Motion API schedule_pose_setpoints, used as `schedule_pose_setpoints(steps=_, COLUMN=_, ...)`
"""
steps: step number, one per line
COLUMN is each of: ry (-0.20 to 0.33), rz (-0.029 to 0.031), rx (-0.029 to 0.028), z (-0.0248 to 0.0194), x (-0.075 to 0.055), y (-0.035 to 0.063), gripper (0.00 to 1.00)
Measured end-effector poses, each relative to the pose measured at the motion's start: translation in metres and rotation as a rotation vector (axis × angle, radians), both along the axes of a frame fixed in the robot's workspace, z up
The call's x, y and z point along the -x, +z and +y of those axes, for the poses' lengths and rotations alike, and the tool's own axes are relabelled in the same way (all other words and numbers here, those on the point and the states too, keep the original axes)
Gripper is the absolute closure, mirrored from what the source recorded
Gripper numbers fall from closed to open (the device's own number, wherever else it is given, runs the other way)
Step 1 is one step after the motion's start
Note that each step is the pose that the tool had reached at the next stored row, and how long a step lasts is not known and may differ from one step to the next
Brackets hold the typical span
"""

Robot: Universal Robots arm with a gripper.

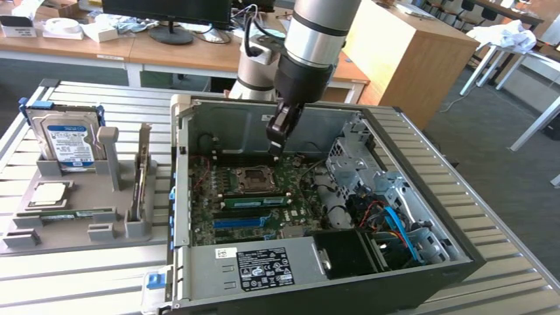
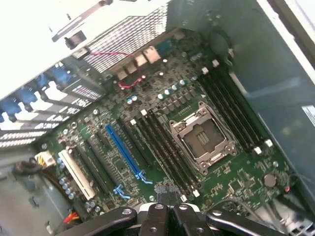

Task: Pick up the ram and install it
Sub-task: 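Press down the ram until it locks into place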

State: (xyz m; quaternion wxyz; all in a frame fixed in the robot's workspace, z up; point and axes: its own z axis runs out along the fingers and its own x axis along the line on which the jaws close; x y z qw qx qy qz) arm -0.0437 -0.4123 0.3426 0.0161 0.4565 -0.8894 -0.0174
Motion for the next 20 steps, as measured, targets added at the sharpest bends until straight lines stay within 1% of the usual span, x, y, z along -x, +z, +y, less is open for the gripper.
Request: schedule_pose_setpoints(steps=20, ry=-0.334, rz=0.0000, rx=-0.0001, z=0.0000, x=0.0001, y=-0.0013, gripper=0.90)
